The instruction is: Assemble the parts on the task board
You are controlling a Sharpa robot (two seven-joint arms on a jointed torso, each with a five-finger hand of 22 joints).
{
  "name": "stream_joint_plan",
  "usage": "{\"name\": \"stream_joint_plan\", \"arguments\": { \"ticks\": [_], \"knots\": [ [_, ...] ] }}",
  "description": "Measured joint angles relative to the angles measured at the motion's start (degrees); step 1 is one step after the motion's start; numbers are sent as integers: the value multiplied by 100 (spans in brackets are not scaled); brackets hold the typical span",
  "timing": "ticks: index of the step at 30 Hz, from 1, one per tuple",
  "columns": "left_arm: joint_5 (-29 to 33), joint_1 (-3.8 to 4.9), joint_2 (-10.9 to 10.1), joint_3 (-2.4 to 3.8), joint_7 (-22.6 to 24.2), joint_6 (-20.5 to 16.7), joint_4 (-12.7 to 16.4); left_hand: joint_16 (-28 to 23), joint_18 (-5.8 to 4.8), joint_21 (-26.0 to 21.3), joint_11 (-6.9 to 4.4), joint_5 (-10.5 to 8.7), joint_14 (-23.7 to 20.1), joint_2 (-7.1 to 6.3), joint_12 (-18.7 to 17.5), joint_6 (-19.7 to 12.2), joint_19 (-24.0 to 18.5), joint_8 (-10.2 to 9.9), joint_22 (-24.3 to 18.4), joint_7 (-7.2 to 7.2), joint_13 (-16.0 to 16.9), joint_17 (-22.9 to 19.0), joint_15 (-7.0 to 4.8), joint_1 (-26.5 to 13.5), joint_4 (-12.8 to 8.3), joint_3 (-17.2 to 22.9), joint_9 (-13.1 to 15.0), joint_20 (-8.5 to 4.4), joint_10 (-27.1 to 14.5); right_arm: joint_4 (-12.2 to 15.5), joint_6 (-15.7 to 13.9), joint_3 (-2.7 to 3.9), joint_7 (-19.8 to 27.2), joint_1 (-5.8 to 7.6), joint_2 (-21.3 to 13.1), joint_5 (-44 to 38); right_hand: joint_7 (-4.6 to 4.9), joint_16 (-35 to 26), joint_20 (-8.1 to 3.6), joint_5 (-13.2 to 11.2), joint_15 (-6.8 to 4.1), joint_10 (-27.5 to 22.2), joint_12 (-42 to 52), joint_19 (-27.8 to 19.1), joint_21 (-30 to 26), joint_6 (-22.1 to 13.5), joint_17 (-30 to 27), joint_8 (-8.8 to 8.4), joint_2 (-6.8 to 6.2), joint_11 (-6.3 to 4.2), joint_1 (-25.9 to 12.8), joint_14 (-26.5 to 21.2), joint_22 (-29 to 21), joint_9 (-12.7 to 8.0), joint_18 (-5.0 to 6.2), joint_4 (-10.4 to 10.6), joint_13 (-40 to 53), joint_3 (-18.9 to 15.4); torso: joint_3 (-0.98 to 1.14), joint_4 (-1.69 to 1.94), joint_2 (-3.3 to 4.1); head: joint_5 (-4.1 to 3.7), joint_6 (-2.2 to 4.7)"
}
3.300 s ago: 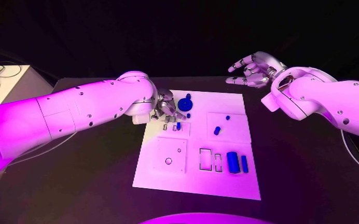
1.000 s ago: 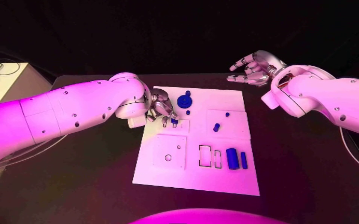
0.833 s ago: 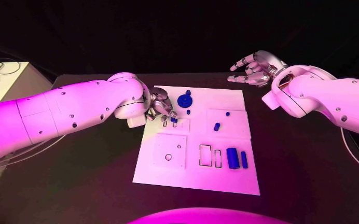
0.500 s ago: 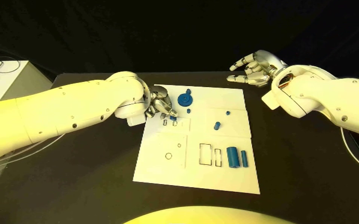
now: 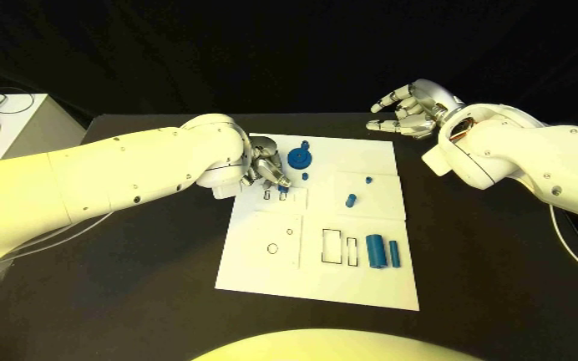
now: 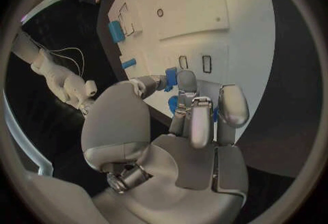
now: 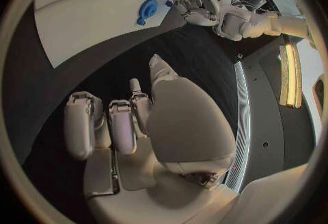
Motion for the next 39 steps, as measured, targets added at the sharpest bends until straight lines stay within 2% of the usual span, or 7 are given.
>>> {"name": "stream_joint_plan", "arguments": {
  "ticks": [15,27,29,39],
  "knots": [
    [-221,0,102,-23,-6,233,-119,0,1,22,7,28,0,1,0,2,28,-22,25,-2,-7,-1,0,1,0,0,1,-13,13,-6,-44,0,10,-1,14,-6,-21,0,0,23,-22,-7,-1,0,0,-21,-1,22,0,-8,0,22,4,0,0,0,-1,0,2,-4,-1,13,-42],
    [-336,0,109,-25,-7,358,-148,0,1,45,6,101,0,2,0,21,41,-52,50,3,-7,-1,0,2,0,0,5,0,30,-10,-48,0,10,-2,20,-28,-21,0,0,22,-22,-7,-17,0,0,-21,-1,22,1,-8,-1,22,3,-1,0,0,-1,0,1,-1,-2,8,-53],
    [-348,0,109,-25,-7,375,-144,0,1,45,-2,133,21,2,0,40,41,-61,52,-1,-7,-1,-20,2,0,0,128,0,41,-11,-48,0,10,-3,21,-44,-21,0,0,22,-22,-7,-23,0,0,-21,-1,22,23,-8,-23,22,3,-1,-1,0,-1,0,1,-2,-2,7,-54],
    [-380,0,109,-35,-10,450,-136,0,1,44,-1,160,20,2,0,41,61,-39,64,-2,3,-1,-20,2,0,0,128,-20,43,-12,-47,0,12,-5,21,-126,-21,0,0,22,-22,-7,-23,0,0,-21,-2,22,23,-8,-23,22,2,-1,0,0,-1,0,1,-1,-3,12,-54]
  ]
}}
